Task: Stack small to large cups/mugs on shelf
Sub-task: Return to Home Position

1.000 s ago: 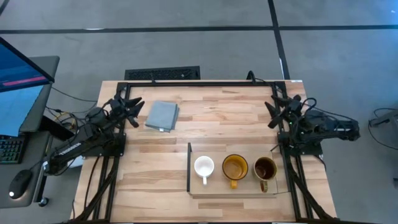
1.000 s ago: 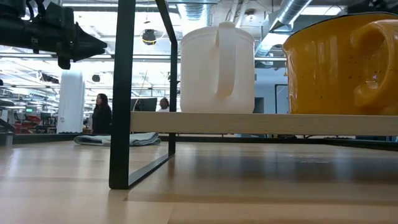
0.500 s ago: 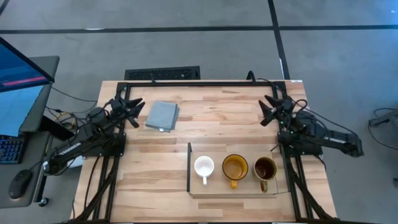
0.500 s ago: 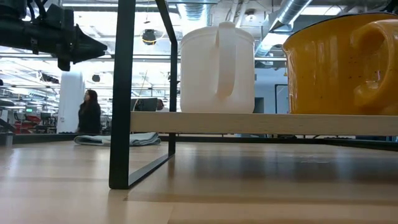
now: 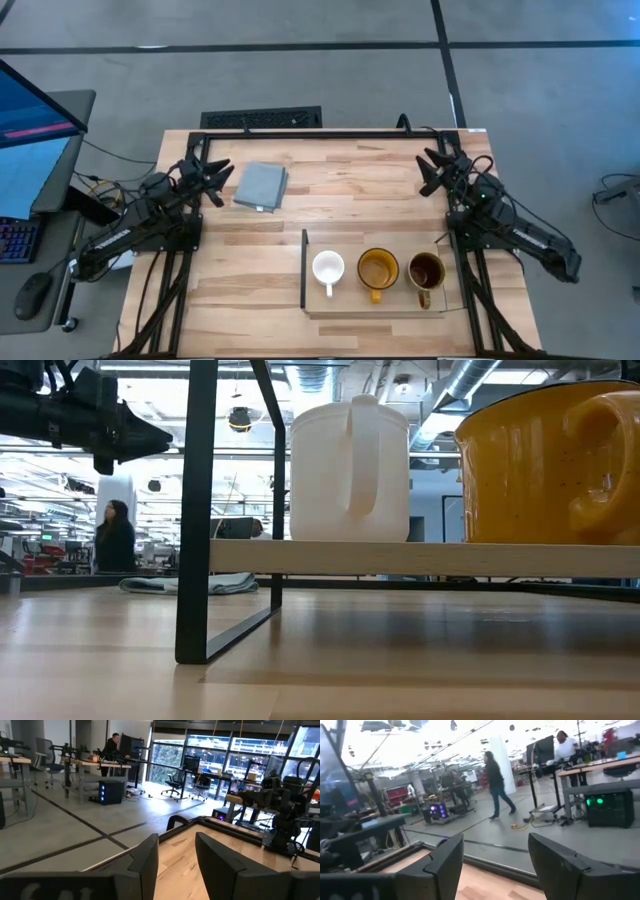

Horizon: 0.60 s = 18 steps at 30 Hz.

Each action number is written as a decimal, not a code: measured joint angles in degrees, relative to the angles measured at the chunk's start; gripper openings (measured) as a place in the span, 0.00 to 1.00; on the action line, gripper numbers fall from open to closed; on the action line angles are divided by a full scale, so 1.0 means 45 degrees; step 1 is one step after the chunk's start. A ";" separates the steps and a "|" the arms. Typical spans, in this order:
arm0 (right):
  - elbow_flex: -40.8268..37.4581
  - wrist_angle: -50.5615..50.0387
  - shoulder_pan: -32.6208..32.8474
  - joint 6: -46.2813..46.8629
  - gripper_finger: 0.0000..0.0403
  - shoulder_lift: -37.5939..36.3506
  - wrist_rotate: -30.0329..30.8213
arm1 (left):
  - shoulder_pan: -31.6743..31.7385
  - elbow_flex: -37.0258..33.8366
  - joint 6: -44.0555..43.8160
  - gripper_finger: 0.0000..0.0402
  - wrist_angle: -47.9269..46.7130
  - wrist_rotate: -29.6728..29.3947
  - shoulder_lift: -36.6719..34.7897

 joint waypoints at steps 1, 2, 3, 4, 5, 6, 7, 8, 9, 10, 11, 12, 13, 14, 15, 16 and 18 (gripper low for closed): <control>0.0000 -0.0064 -0.0253 0.0087 0.61 0.0000 -0.0163 | 0.0000 0.0000 0.0006 0.30 -0.0046 -0.0004 0.0000; 0.0000 -0.0182 -0.0483 0.0187 0.61 0.0000 -0.0364 | 0.0000 0.0000 0.0011 0.30 -0.0105 -0.0001 0.0000; 0.0000 -0.0302 -0.0708 0.0305 0.61 0.0000 -0.0608 | 0.0000 0.0000 0.0011 0.30 -0.0198 -0.0005 0.0000; 0.0000 -0.0379 -0.0919 0.0416 0.61 0.0000 -0.0862 | 0.0000 0.0000 0.0011 0.30 -0.0340 -0.0006 0.0000; 0.0000 -0.0434 -0.1111 0.0498 0.61 0.0000 -0.1086 | 0.0000 -0.0002 0.0009 0.30 -0.0462 -0.0010 0.0000; 0.0000 -0.0484 -0.1281 0.0603 0.61 0.0000 -0.1264 | 0.0000 -0.0043 -0.0003 0.30 -0.0482 -0.0010 0.0000; 0.0000 -0.0512 -0.1442 0.0668 0.61 0.0000 -0.1361 | 0.0000 -0.0141 -0.0014 0.30 -0.0403 -0.0010 -0.0006; 0.0000 -0.0520 -0.1557 0.0672 0.61 0.0000 -0.1397 | 0.0000 -0.0310 -0.0019 0.30 -0.0182 -0.0015 -0.0024; 0.0000 -0.0520 -0.1657 0.0674 0.61 0.0000 -0.1415 | 0.0000 -0.0506 -0.0011 0.30 0.0099 -0.0015 -0.0024; -0.0005 -0.0520 -0.1725 0.0677 0.61 0.0000 -0.1433 | 0.0000 -0.0743 0.0002 0.30 0.0538 -0.0019 -0.0019; -0.0005 -0.0520 -0.1797 0.0679 0.61 0.0000 -0.1442 | 0.0000 -0.1057 0.0006 0.30 0.1171 -0.0027 -0.0019; -0.0005 -0.0520 -0.1836 0.0681 0.61 0.0000 -0.1440 | 0.0000 -0.1352 0.0007 0.30 0.1752 -0.0031 -0.0021; -0.0005 -0.0520 -0.1845 0.0692 0.61 0.0000 -0.1443 | 0.0000 -0.1585 0.0009 0.30 0.2124 -0.0042 -0.0024; -0.0005 -0.0525 -0.1851 0.0696 0.61 0.0000 -0.1445 | 0.0000 -0.1817 0.0000 0.30 0.2422 -0.0078 -0.0024; -0.0005 -0.0543 -0.1865 0.0701 0.61 0.0000 -0.1440 | 0.0000 -0.1917 -0.0089 0.30 0.2434 -0.0157 -0.0011; -0.0005 -0.0598 -0.1861 0.0705 0.61 0.0000 -0.1440 | 0.0005 -0.1909 -0.0140 0.30 0.2308 -0.0298 -0.0022; -0.0005 -0.0742 -0.1865 0.0706 0.61 0.0000 -0.1435 | 0.0005 -0.1914 -0.0306 0.30 0.1777 -0.0425 -0.0018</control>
